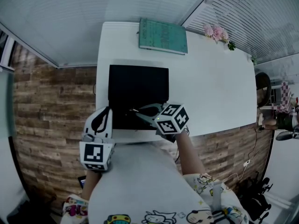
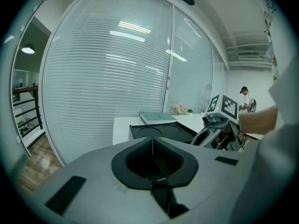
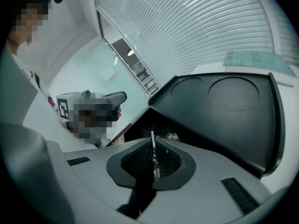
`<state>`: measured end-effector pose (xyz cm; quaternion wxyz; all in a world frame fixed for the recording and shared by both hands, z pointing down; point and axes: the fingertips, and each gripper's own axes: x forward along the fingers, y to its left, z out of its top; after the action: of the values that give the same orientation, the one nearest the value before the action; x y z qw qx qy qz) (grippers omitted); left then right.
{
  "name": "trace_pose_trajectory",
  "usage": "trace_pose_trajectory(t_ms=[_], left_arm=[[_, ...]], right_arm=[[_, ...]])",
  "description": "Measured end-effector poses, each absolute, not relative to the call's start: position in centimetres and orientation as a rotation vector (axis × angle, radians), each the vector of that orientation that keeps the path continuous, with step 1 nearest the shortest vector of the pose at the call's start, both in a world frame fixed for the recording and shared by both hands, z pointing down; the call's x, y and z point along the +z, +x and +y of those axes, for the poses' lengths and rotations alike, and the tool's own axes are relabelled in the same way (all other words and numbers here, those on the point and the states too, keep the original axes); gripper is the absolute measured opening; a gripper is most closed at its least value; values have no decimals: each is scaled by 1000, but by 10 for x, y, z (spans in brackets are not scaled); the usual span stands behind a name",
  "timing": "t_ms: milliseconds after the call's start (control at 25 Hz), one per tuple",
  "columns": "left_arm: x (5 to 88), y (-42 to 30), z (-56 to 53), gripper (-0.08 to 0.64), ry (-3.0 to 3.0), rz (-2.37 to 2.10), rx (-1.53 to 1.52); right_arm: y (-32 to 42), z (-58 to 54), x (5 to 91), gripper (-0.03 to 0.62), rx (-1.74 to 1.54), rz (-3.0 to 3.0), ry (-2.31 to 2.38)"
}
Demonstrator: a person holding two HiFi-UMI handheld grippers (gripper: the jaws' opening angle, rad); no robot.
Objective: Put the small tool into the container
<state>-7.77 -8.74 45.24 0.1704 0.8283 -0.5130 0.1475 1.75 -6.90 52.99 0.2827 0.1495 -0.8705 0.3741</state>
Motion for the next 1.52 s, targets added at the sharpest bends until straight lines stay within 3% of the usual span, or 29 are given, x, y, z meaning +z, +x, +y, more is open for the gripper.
trace_pose_trajectory(t_ms=[720, 1520], left_arm=[[457, -77, -81, 9, 2350, -1443, 414], [458, -82, -79, 9, 2354, -1447, 393]], right_arm=[[20, -68, 546, 20, 871, -2211, 444], [28, -76, 543, 89, 833, -2175, 536]])
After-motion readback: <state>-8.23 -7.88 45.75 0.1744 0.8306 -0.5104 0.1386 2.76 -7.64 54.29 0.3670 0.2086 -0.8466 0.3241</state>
